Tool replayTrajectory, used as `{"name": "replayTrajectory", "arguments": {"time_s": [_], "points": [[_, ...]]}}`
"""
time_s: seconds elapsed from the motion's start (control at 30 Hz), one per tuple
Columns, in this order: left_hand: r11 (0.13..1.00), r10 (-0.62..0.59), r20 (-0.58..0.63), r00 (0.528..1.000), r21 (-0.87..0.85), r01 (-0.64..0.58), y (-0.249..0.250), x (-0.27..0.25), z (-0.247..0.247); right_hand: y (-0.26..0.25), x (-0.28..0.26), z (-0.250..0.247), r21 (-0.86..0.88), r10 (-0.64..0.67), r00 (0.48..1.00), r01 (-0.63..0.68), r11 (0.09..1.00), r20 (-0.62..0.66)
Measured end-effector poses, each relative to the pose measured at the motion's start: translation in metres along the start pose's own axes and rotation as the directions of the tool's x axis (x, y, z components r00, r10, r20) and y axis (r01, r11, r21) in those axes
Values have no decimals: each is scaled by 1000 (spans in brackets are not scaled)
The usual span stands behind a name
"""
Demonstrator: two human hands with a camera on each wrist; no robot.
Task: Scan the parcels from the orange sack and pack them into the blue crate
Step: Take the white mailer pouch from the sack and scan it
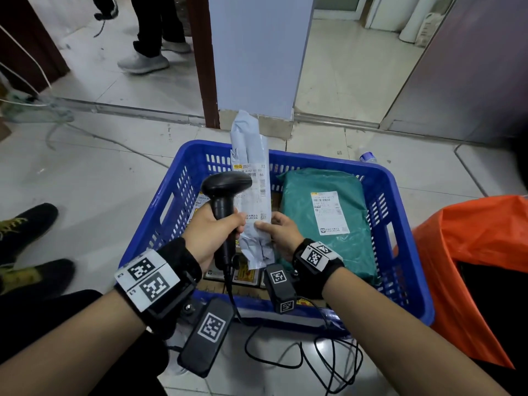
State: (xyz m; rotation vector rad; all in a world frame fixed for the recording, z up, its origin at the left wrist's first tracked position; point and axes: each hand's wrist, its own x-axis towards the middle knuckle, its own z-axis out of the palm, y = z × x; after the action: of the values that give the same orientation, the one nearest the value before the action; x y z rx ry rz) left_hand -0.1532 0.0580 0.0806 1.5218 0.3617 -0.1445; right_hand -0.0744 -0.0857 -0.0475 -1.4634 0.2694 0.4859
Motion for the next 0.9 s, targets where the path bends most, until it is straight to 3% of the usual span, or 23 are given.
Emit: {"name": "replayTrajectory", "arguments": {"time_s": [0.13,0.27,0.33,0.43,0.53,0.63,0.77,0.9], "points": [[1000,-7,-17,1000,-15,7,3,3,-2,-5,-2,-4,-65,-21,1000,21,998,8],[999,31,-9,999,-26,-31,12,4,-9,-27,-9,-22,-388,-25,994,64,919,106],[998,59,-6,998,-26,-59,15,6,-14,-41,-14,-29,-628,24,978,112,770,205],[996,85,-25,996,-7,-85,14,10,-21,-54,-19,-31,-897,179,949,167,410,259],[996,83,-15,996,9,-83,11,10,-26,-54,-24,-21,-970,341,909,213,117,241],[998,59,-19,998,17,-59,8,11,-28,-43,-21,-6,-958,414,881,279,-65,228],[1000,17,-12,1000,13,-17,8,11,-32,-30,-10,14,-932,505,819,354,-73,272],[1000,19,-15,1000,22,-18,9,11,-32,-11,1,26,-909,539,797,396,-129,271]]}}
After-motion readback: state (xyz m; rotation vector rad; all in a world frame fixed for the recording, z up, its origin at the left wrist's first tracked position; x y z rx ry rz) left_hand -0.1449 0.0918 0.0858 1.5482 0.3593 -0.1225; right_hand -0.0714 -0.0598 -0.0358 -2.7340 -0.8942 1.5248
